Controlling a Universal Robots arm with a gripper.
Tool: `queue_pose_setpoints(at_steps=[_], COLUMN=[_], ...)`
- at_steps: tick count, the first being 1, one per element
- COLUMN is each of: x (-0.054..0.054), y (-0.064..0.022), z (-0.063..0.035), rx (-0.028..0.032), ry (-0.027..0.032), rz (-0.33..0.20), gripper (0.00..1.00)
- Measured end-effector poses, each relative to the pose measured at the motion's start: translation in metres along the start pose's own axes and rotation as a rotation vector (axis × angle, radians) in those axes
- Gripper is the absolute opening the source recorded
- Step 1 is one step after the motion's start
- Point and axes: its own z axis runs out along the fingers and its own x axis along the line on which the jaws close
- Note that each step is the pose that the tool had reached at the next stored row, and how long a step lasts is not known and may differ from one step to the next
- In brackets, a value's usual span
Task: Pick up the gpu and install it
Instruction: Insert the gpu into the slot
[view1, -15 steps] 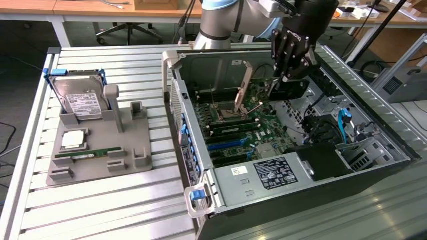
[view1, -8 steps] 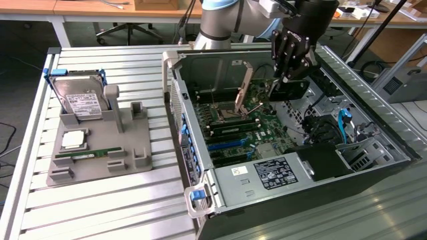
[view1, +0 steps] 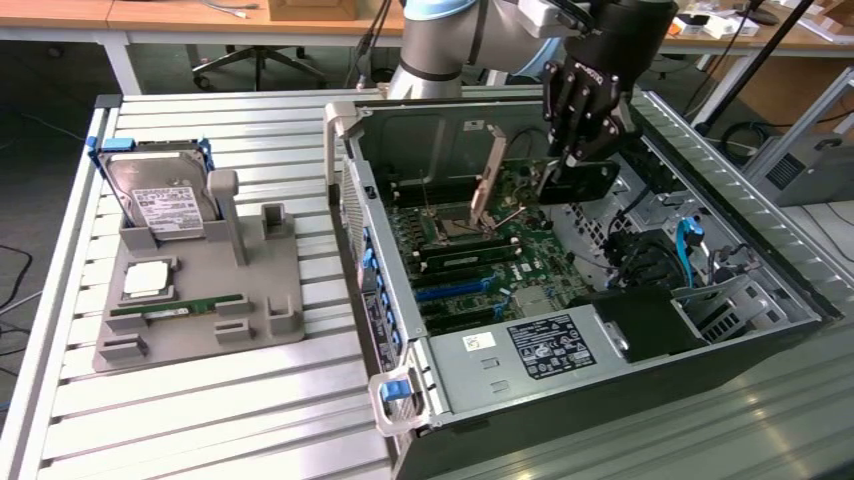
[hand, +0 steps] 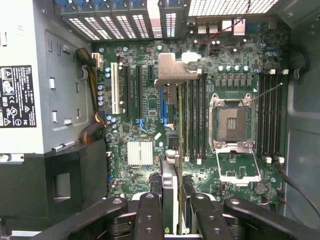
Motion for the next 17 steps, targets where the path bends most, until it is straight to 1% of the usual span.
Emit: queue_pose_setpoints(at_steps=[1, 3, 12, 17], x=[0.0000, 0.0003, 0.0008, 0.0013], y=[0.0000, 0.0000, 0.0000, 0.0000], z=[0.0001, 0.0004, 0.0010, 0.0016], rx=[0.0000, 0.0000, 0.0001, 0.0002], ry=[0.0005, 0.0038, 0.0106, 0.0166], rz=[0.000, 0.000, 0.000, 0.000], gripper=[0.27, 0.27, 0.27, 0.27])
